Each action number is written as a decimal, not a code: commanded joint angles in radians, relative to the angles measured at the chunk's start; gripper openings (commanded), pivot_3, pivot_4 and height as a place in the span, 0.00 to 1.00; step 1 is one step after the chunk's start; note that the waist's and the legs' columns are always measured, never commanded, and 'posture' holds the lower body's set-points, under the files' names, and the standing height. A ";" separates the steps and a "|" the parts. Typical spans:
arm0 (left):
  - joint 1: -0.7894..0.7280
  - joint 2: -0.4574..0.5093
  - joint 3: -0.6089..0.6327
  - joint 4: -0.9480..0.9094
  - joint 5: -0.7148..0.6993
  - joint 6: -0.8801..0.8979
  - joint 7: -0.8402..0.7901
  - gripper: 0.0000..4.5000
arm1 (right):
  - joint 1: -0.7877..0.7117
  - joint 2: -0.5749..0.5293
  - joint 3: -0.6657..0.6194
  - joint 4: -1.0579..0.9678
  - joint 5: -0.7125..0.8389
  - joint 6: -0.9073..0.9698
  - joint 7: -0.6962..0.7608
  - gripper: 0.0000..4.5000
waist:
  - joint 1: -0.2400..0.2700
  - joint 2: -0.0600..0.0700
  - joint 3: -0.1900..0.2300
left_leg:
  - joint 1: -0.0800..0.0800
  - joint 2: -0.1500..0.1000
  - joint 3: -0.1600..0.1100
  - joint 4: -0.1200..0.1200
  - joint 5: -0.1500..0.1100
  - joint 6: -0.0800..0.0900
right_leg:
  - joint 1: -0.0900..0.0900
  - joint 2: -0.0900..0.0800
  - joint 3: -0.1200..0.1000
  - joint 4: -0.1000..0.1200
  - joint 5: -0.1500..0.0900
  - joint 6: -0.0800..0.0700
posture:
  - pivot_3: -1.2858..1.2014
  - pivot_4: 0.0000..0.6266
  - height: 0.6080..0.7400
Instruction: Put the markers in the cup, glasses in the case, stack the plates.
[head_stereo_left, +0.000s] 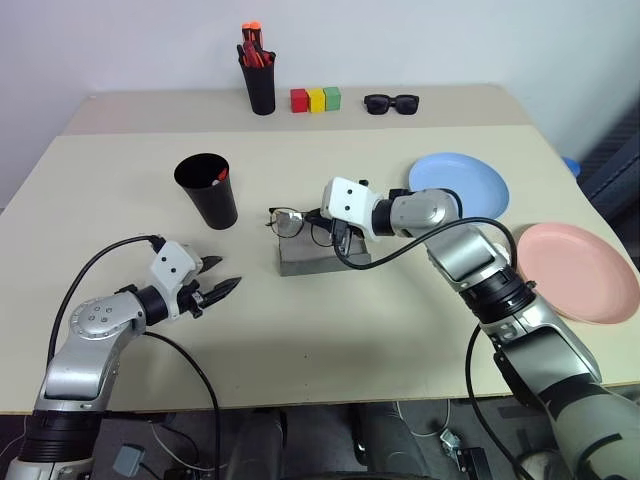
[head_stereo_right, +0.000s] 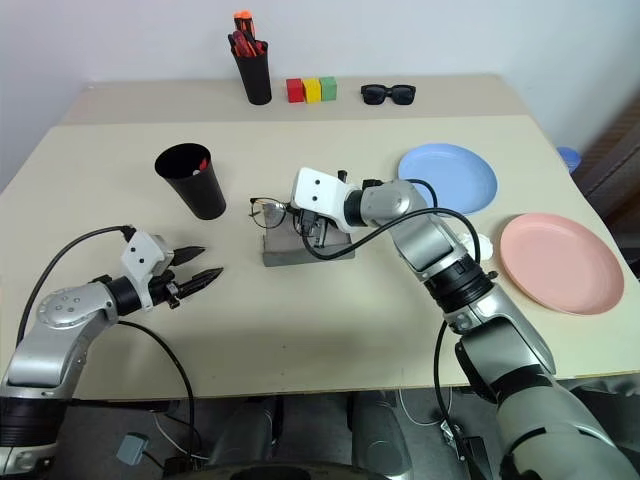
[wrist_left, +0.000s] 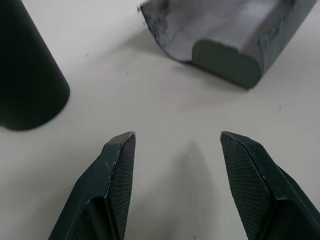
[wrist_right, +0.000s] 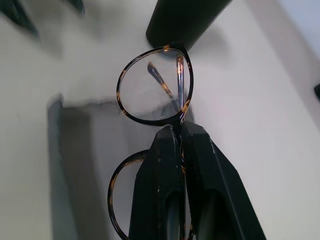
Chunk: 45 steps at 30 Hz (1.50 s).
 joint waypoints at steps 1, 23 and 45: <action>0.034 0.005 0.043 -0.102 -0.031 0.025 0.028 0.61 | 0.013 -0.021 -0.021 0.022 -0.024 -0.095 0.057 0.01 | -0.002 0.000 0.000 | 0.000 0.000 0.000 0.000 0.000 0.000 | 0.000 0.000 0.000 0.000 0.000 0.000 | 0.52 0.24 1.00; -0.584 -0.188 -0.228 0.192 -0.022 0.253 0.092 0.12 | 0.222 -0.123 -0.215 -0.404 0.065 0.126 0.142 0.54 | 0.014 0.000 0.000 | 0.000 -0.001 -0.001 0.001 0.000 0.000 | 0.001 0.001 0.000 0.002 0.000 0.000 | 0.52 0.24 1.00; -0.705 -0.104 -0.415 0.392 0.068 0.165 -0.391 0.12 | 0.631 -0.239 -0.498 -0.909 0.256 0.536 -0.063 0.54 | -0.003 0.000 0.000 | 0.001 -0.001 -0.001 0.001 0.000 0.000 | 0.001 0.001 0.000 0.002 -0.001 0.001 | 0.52 0.24 1.00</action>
